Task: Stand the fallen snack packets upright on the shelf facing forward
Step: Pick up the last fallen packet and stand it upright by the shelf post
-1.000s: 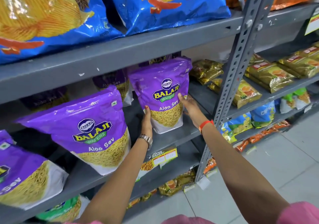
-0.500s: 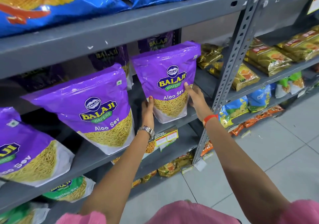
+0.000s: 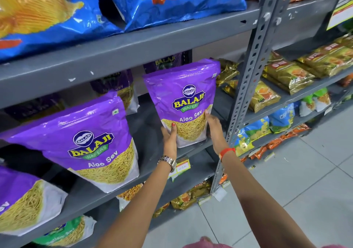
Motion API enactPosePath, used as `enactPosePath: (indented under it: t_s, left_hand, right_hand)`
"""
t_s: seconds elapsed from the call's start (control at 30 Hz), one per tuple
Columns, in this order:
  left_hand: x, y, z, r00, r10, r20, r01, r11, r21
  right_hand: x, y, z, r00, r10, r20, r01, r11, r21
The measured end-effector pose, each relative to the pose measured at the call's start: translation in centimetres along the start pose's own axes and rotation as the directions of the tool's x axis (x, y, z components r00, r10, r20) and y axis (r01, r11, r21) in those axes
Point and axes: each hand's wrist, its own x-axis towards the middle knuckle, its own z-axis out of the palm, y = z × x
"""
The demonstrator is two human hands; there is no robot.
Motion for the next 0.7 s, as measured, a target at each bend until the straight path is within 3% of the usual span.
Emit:
enactPosePath:
  t_s: [0.47, 0.7]
  left_hand:
    - [1.0, -0.3, 2.3, 0.995, 0.101, -0.019, -0.099, 0.992, 0.076]
    - [-6.3, -2.2, -2.6, 0.972, 0.235, -0.012, -0.228, 0.951, 0.208]
  right_hand:
    - [1.1, 0.3, -2.0, 0.992, -0.095, -0.087, 0.097, 0.995, 0.019]
    - [-6.4, 3.1, 3.2, 0.867, -0.338, -0.367, 0.366, 0.931, 0.006]
